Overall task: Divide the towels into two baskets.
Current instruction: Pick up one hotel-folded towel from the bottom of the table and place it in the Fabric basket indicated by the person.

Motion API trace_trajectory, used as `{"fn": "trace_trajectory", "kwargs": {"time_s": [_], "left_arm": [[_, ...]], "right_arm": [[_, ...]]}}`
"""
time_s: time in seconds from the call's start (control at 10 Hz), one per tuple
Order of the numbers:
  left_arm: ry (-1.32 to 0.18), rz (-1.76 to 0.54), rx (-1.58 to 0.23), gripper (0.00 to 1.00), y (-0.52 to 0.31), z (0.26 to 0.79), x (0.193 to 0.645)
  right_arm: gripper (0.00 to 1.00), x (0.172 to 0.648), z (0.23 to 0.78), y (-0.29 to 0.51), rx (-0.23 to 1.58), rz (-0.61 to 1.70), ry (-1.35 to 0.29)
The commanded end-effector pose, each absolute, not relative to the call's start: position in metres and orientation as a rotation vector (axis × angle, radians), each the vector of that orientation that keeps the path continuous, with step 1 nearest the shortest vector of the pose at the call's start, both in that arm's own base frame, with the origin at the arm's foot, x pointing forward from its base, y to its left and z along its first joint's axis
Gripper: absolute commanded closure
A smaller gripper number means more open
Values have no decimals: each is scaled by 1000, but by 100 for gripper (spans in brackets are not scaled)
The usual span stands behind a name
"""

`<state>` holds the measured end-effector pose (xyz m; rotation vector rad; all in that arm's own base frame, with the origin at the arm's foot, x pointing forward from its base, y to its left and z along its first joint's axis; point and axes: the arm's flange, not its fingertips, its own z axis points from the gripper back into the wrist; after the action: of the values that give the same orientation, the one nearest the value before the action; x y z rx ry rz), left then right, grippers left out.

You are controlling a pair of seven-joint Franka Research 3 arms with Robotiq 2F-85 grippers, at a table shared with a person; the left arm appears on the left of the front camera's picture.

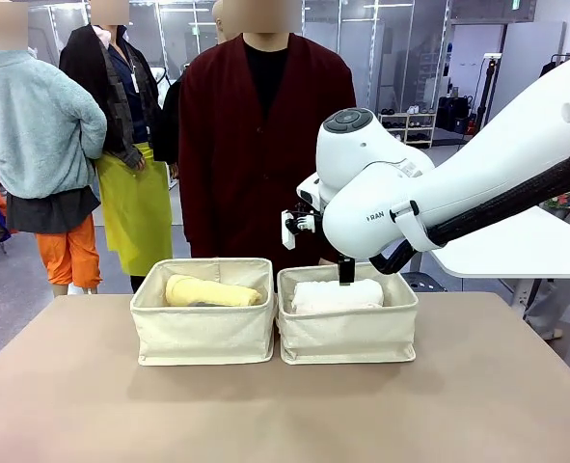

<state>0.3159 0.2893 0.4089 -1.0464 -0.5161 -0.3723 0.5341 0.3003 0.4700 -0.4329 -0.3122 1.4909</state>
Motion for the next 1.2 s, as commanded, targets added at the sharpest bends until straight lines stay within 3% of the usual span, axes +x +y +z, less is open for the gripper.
{"fn": "trace_trajectory", "kwargs": {"time_s": [0.0,0.5,0.9,1.1], "left_arm": [[-528,-372,-1051,0,288,411,311],[-528,-372,-1051,0,288,411,311],[-528,-372,-1051,0,288,411,311],[-528,-372,-1051,0,288,411,311]], "right_arm": [[0,524,484,287,-388,1464,-306],[0,422,513,161,-79,1139,-418],[0,382,507,9,486,809,-530],[0,370,496,-53,743,624,-487]]}}
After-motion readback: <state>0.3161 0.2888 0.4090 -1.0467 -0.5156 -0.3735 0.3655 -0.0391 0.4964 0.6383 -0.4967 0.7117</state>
